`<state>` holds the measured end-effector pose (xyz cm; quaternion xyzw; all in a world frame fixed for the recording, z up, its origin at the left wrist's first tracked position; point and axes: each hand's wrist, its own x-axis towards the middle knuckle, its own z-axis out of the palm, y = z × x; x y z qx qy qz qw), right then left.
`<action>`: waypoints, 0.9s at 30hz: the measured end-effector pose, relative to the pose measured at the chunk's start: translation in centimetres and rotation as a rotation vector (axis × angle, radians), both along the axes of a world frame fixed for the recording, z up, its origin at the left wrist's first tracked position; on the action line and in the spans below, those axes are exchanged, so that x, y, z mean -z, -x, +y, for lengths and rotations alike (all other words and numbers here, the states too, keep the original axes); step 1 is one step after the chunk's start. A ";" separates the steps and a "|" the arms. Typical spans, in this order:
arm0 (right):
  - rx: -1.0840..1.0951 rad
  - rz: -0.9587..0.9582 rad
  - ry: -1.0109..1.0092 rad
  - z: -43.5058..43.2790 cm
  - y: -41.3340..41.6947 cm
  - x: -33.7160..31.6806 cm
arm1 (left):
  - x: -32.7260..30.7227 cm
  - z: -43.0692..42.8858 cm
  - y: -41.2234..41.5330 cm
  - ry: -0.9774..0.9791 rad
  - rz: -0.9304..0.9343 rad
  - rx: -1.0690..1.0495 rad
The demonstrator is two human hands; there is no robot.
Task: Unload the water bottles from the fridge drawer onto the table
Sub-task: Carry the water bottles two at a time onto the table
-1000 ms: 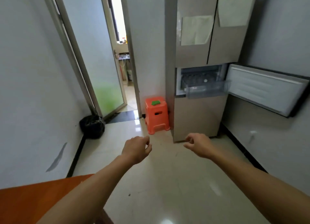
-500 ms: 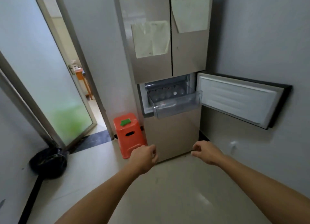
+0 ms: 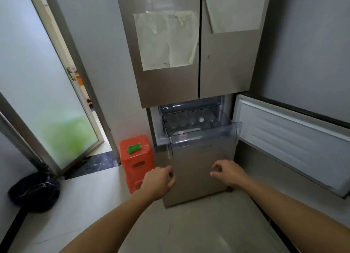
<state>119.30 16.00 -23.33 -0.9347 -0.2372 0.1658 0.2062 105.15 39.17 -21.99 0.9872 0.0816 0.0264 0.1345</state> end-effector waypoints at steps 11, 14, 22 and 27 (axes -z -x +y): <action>0.033 -0.050 -0.039 8.4 -18.7 -1.4 | 0.7 7.1 -19.0 -0.010 -0.004 0.015; -0.019 -0.083 0.028 10.2 -22.6 -0.9 | 2.1 7.6 -22.2 -0.013 0.005 0.004; -0.378 0.288 0.332 13.7 -32.1 2.9 | 5.7 8.0 -28.9 0.064 0.257 -0.082; -0.541 0.106 0.517 13.3 -33.5 5.7 | 7.1 8.0 -30.3 0.033 0.367 -0.142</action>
